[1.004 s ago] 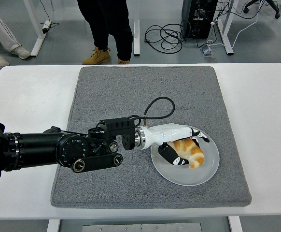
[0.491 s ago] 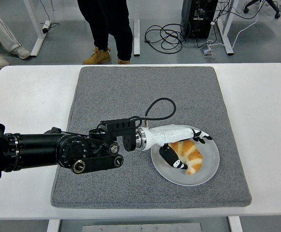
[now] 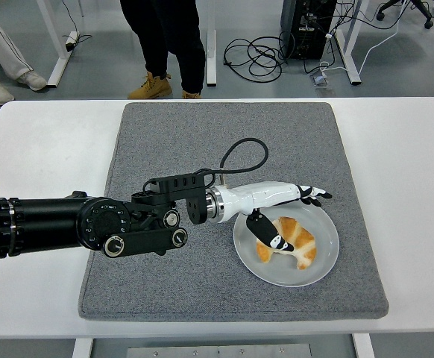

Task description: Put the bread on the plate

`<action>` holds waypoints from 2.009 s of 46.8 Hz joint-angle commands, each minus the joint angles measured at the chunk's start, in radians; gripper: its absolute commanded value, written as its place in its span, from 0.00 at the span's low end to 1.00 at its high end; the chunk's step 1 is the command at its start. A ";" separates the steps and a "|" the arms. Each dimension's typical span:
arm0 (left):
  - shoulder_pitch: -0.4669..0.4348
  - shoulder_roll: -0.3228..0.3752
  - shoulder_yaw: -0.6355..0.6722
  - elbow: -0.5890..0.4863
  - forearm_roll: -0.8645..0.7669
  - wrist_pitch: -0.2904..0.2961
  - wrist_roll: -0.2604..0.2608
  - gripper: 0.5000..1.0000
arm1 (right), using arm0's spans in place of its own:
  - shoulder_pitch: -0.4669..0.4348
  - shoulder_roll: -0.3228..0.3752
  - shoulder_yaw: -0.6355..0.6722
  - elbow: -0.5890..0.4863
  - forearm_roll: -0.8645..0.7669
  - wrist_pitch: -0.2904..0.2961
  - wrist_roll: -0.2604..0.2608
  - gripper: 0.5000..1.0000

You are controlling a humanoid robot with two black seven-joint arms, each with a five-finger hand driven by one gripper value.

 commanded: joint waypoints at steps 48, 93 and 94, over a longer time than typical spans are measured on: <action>0.040 0.286 -0.335 0.012 -0.471 -0.008 -0.003 0.86 | 0.001 0.000 0.001 0.000 0.000 0.001 0.000 1.00; 0.138 0.360 -0.543 0.545 -0.710 -0.235 -0.008 0.91 | -0.001 0.000 -0.001 0.003 0.002 0.004 0.000 1.00; 0.138 0.361 -0.551 0.551 -0.710 -0.241 -0.008 0.91 | -0.001 0.000 0.001 0.003 0.000 0.004 0.000 1.00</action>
